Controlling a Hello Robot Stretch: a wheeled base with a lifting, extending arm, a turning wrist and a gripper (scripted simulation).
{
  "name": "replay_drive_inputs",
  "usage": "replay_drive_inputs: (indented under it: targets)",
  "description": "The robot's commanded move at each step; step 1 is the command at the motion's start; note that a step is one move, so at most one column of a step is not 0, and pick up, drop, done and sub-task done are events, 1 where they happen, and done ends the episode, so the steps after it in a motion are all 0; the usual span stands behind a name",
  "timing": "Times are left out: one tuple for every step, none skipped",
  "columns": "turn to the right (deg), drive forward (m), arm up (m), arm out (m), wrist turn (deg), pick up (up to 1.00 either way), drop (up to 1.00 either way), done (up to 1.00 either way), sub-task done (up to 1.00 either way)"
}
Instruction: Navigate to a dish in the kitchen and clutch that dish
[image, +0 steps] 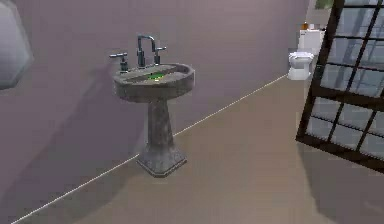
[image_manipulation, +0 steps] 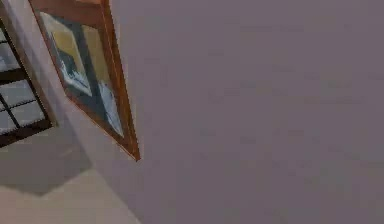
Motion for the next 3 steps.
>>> replay_drive_inputs:
  targets:
    - [-42.0, 0.00, 0.00, 0.00, 0.0, 0.00, 0.00, 0.00, 0.00]
    - [0.0, 0.15, 0.00, 0.00, 0.0, 0.00, 0.00, 0.00, 0.00]
    - [45.0, 0.00, 0.00, 0.00, 0.0, 0.00, 0.00, 0.00, 0.00]
